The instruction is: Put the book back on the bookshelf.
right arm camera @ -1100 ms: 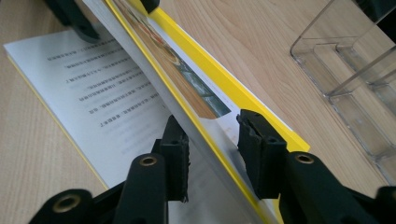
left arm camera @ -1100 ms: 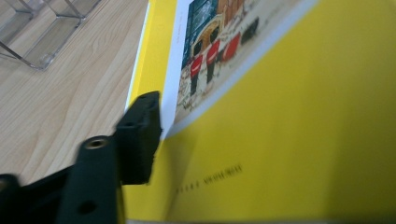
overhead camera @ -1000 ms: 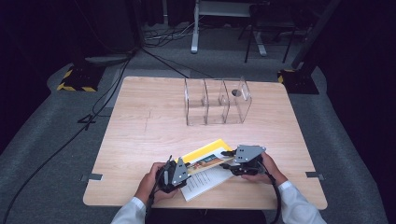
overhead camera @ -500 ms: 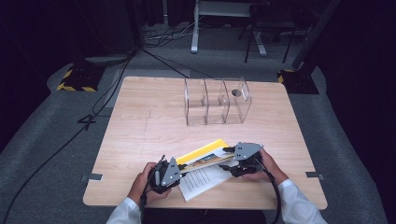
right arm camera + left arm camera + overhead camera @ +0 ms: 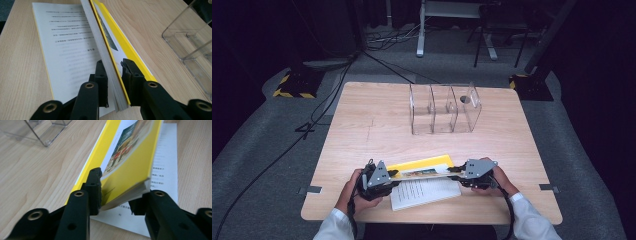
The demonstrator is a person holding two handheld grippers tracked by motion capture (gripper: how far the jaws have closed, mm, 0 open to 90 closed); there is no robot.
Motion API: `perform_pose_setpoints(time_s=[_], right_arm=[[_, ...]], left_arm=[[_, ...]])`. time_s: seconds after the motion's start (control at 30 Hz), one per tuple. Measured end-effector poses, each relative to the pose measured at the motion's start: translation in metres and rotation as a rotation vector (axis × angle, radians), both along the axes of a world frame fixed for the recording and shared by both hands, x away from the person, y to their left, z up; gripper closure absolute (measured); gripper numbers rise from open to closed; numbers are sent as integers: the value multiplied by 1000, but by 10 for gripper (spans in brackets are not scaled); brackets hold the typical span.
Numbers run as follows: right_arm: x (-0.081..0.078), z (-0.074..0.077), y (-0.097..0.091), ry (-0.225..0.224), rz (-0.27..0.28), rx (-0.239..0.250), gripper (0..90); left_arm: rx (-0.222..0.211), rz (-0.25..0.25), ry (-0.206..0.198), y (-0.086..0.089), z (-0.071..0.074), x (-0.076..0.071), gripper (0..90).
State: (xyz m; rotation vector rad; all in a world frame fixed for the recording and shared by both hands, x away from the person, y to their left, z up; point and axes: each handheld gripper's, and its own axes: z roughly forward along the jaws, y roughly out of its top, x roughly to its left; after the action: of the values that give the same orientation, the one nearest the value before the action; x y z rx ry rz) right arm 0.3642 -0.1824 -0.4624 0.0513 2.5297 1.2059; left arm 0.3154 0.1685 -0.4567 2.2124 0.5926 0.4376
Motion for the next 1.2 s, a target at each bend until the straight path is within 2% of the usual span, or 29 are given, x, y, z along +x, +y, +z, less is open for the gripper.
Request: perform_pose_setpoints(time_s=[0.1, 0.2, 0.27, 0.37, 0.47, 0.6, 0.7, 0.8, 0.83, 1.03, 1.13, 1.2], right_arm=[[-3, 0, 5, -10, 12, -10, 776], [-5, 0, 7, -11, 10, -14, 778], [-5, 1, 9, -6, 8, -19, 778], [-7, 1, 13, -9, 1, -27, 778], [-9, 2, 17, -13, -6, -36, 778], [-11, 2, 21, -16, -10, -54, 771], [-12, 2, 24, -21, -11, -62, 768], [-13, 3, 26, -22, -13, -69, 764], [-13, 3, 27, -21, -14, -68, 759], [-12, 3, 28, -18, -16, -63, 739], [-10, 2, 26, 2, -13, -41, 706], [-7, 0, 24, 23, -15, -9, 668]], left_arm=[[-3, 22, 6, 4, 3, -2, 498], [-18, 27, 1, 3, 8, -6, 429], [-7, 30, -7, -3, 12, -10, 403], [33, 39, -33, -26, 16, -16, 359], [64, 55, -32, -43, 16, -16, 336], [84, 87, -22, -57, 13, -13, 305], [99, 88, -11, -62, 10, -12, 334], [163, 68, -33, -68, 5, -15, 434], [169, 62, -37, -69, 4, -15, 500], [219, 29, -49, -68, -2, -15, 701], [218, 18, -42, -66, -2, -15, 726], [221, 13, -28, -64, -3, -14, 733]])
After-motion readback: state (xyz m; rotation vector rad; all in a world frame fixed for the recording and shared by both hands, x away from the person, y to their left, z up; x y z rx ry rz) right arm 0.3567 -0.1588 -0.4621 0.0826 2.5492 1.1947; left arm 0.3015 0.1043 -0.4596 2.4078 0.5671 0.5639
